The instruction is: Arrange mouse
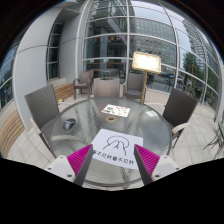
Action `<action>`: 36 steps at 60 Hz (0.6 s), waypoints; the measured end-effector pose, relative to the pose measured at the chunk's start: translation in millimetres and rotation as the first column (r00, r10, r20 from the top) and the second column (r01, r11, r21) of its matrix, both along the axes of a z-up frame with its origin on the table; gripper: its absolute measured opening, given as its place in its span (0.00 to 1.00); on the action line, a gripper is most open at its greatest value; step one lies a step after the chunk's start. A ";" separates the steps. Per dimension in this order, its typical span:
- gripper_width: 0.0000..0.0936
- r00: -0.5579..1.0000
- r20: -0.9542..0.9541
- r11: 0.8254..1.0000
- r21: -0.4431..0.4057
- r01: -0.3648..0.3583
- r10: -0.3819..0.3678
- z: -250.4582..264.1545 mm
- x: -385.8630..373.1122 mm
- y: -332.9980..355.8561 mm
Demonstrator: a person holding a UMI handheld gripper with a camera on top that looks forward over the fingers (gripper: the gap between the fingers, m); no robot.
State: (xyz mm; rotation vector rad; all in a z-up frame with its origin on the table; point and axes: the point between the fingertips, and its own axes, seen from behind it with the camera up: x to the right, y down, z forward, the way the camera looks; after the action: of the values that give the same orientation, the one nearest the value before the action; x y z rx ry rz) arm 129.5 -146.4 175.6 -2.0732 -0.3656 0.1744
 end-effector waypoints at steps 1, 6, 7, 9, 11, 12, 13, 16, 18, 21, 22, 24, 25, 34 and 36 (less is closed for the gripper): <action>0.88 1.000 0.000 1.000 -0.005 0.001 -0.001 1.9 -0.4 -3.2; 0.89 1.000 0.004 0.999 -0.037 0.007 -0.007 -12.3 -1.3 -11.1; 0.89 1.000 0.003 0.999 -0.042 0.009 -0.009 -25.4 -6.1 -15.2; 0.88 1.000 0.004 0.998 -0.061 0.014 -0.013 -34.4 -8.2 -19.8; 0.88 1.000 0.007 0.997 -0.079 0.021 -0.021 -44.6 -9.8 -24.3; 0.88 1.000 0.009 0.995 -0.094 0.022 -0.021 -39.9 -6.9 -23.6; 0.87 1.000 0.013 0.994 -0.103 0.025 -0.024 -45.4 -8.4 -26.3; 0.87 0.999 0.029 0.990 -0.131 0.041 -0.038 -78.0 -22.0 -36.9; 0.87 0.999 0.035 0.986 -0.159 0.043 -0.038 -78.0 -29.8 -44.7; 0.87 0.999 0.028 0.983 -0.180 0.034 -0.029 -104.3 -52.2 -51.2; 0.87 0.999 0.027 0.982 -0.188 0.031 -0.027 -109.2 -60.0 -53.1; 0.87 0.999 0.027 0.978 -0.206 0.028 -0.022 -118.8 -76.2 -55.6; 0.87 0.999 0.028 0.976 -0.215 0.025 -0.020 -123.2 -84.9 -56.7; 0.87 1.000 0.013 0.963 -0.270 0.012 -0.009 -150.7 -174.5 -46.2; 0.88 1.000 -0.001 0.961 -0.277 0.009 -0.009 -152.8 -196.5 -37.2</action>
State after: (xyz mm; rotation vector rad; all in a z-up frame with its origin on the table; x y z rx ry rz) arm -67.0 -183.6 22.8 -2.3499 -0.3458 0.2337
